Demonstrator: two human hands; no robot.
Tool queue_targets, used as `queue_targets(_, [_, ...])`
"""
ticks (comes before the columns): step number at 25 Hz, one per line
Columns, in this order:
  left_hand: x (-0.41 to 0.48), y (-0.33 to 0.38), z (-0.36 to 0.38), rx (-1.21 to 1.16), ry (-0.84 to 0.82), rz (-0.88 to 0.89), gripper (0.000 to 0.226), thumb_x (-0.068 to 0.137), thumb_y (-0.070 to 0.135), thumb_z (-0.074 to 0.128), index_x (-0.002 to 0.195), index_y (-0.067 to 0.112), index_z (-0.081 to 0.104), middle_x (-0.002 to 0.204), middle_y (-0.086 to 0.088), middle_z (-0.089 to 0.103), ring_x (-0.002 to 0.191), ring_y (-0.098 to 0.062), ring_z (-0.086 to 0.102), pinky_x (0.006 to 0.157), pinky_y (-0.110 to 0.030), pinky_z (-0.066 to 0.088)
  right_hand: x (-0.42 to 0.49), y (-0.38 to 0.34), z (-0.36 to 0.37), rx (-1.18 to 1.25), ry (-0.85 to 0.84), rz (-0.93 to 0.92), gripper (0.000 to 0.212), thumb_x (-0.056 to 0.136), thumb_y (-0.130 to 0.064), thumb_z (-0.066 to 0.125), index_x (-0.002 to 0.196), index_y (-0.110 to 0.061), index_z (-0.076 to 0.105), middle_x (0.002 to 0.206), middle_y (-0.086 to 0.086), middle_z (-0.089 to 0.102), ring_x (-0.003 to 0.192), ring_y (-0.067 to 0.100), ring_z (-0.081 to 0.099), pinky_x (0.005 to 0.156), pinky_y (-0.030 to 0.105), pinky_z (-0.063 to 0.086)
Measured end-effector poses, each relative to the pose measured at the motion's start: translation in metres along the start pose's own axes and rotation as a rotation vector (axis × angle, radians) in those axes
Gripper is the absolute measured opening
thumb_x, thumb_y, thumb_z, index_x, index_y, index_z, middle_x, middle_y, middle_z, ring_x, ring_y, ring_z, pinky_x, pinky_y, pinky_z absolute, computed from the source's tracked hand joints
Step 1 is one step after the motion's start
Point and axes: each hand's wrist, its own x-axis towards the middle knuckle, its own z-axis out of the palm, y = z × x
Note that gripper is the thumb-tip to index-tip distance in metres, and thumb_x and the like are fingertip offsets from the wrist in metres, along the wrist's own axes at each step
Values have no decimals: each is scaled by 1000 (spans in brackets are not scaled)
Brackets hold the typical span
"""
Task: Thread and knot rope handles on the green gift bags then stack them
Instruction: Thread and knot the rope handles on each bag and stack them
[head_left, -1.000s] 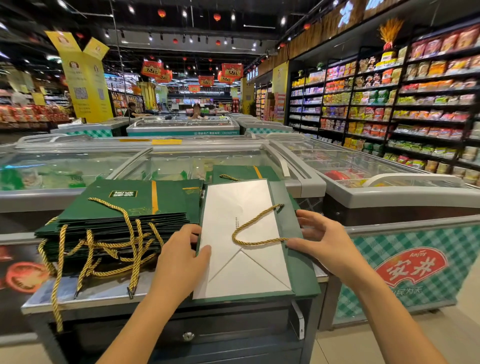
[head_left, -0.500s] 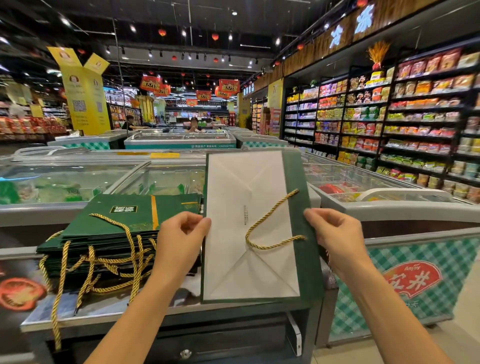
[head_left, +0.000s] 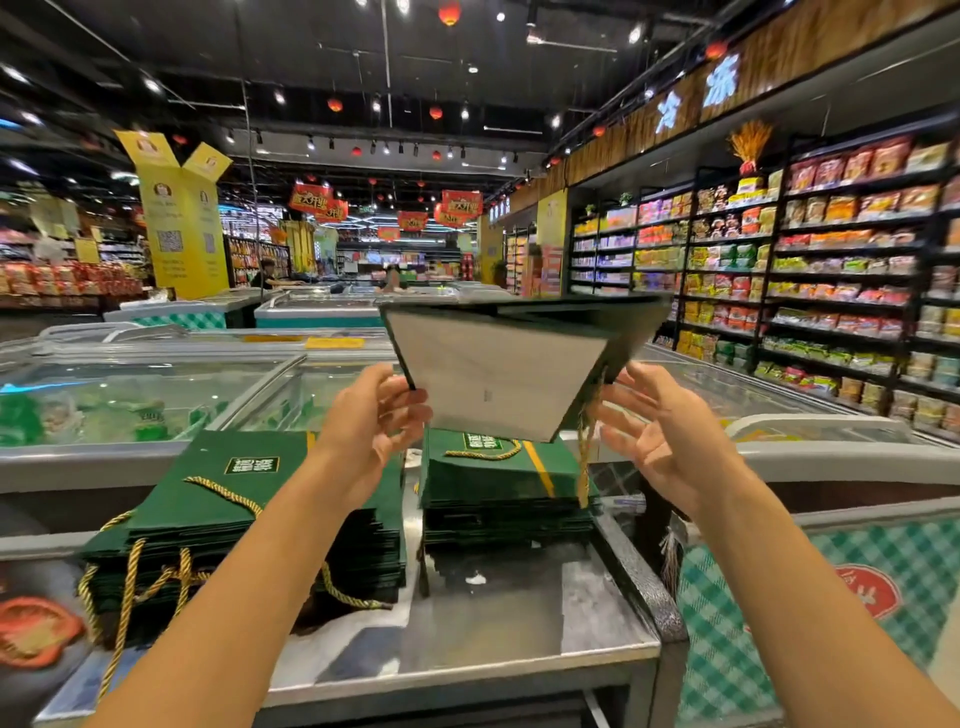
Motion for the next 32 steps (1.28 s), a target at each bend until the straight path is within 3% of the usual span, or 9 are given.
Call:
queue_targets(3, [17,-5,-8,81,-100,-94,44,99,47,53,109,8,70,101,-9,69,84,-21,68,70,-31,55,14,7,-8,78,-88,119,38,99,-41,54,116,-8,66,107,12,73,89,26,74,65,36,60])
queue_targets(7, [45,-18,-14,372,-158,-80,28,99,26,60,121,10,65,121,-12,68,99,-21,70,80,-32,56,45,28,-21,79,-97,217,42,88,-22,69,125,-2,62,128,24,67,119,38,66,86,45,63])
queue_targets(10, [64,-29,-12,677,-140,3,40,96,20,64,135,11,58,124,-3,64,98,-8,62,74,-22,52,71,46,-30,-66,-24,187,29,93,1,65,122,1,67,122,23,70,99,27,74,82,38,63])
queue_targets(14, [90,-49,-5,1003,-203,36,55,95,19,64,146,6,48,141,-8,56,120,-17,56,98,-23,41,97,70,-36,-385,-1,159,35,92,4,69,126,-3,68,115,18,72,84,19,73,63,21,57])
queue_targets(18, [100,-67,0,1258,-277,54,56,97,24,57,149,8,43,141,-11,55,114,-22,58,99,-34,46,107,91,-41,-753,-43,104,42,94,-6,67,135,-12,61,118,9,70,87,13,67,64,16,52])
queue_targets(20, [106,-78,-3,1368,-271,74,59,97,27,55,151,8,40,149,-11,49,126,-25,54,103,-35,44,109,99,-42,-963,-67,65,43,94,-16,66,137,-16,60,123,6,69,98,15,65,85,28,57])
queue_targets(25, [127,-97,6,1527,-175,251,72,100,53,43,160,23,18,166,-6,17,153,-28,14,122,-49,22,126,93,-24,-1313,-104,-212,54,97,-41,60,144,-16,54,145,2,56,128,19,56,108,35,44])
queue_targets(29, [142,-109,25,1660,-290,219,67,103,59,27,160,32,6,168,-7,-3,154,-32,-5,125,-47,4,149,108,-3,-1658,-337,-135,76,98,-67,41,158,-22,34,167,8,23,155,27,18,125,45,18])
queue_targets(32, [145,-131,18,1654,-364,44,67,101,65,21,159,39,3,167,-12,-10,153,-32,-13,124,-48,-1,156,133,-7,-1648,-417,-29,84,95,-76,34,163,-28,19,171,7,4,158,27,-1,127,44,5])
